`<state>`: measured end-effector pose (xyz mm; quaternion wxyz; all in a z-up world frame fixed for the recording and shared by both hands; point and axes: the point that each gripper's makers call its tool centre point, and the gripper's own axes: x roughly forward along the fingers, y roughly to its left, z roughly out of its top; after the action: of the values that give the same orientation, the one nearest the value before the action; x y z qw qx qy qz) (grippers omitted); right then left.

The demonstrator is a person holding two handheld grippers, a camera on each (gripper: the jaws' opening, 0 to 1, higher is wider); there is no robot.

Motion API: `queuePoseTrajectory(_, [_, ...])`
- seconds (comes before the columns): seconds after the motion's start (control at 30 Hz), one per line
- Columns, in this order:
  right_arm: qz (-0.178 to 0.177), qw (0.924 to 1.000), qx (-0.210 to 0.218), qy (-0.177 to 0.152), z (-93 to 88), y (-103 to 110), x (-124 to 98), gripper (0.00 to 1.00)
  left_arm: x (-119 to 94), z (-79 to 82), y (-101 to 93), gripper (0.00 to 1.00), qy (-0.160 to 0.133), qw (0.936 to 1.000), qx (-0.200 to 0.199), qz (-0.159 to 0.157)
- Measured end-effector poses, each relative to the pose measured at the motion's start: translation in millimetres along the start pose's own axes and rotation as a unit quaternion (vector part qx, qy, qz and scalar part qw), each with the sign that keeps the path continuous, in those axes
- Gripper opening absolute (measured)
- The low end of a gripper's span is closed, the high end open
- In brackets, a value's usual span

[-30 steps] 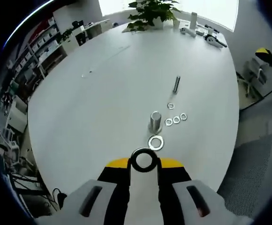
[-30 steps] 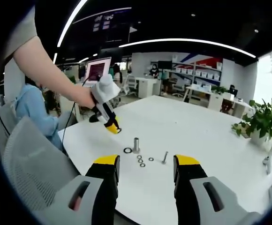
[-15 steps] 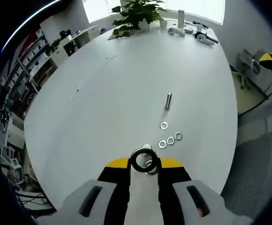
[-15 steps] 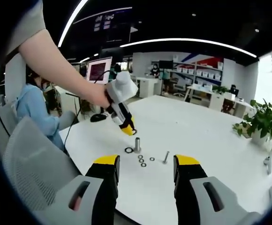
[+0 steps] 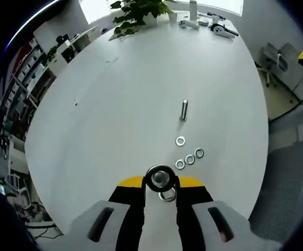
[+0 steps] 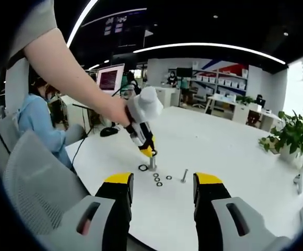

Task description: Place the washer onto the threaded stud by aligning its center hole with the stud, sliding it down to the base, and recovering from edge contact or off-axis alignment until the washer reaches the visible bottom stop.

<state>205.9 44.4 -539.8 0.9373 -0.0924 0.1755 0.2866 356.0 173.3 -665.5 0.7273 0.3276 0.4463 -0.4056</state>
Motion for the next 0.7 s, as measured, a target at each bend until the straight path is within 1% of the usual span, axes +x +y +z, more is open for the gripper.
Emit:
queuePoseTrajectory(0.27, [-0.001,1.0000,0.001,0.000,-0.3,-0.9,-0.2,0.48,9.9,-6.2,5.0,0.20,0.019,0.9998,0.011,0.003])
queuePoseTrajectory(0.37, [-0.001,1.0000,0.001,0.000,-0.5,-0.7,-0.2,0.48,10.4,-6.0,7.1,0.20,0.020,0.9997,0.009,0.005])
queuePoseTrajectory(0.53, [-0.001,1.0000,-0.001,0.003,-1.6,-0.1,-0.1,0.48,15.2,-7.1,7.8,0.20,0.025,0.9997,-0.007,0.000])
queuePoseTrajectory(0.7, [0.004,0.9999,-0.003,0.009,-3.6,2.0,1.6,0.48,16.1,-7.4,7.5,0.21,0.023,0.9995,-0.023,0.001])
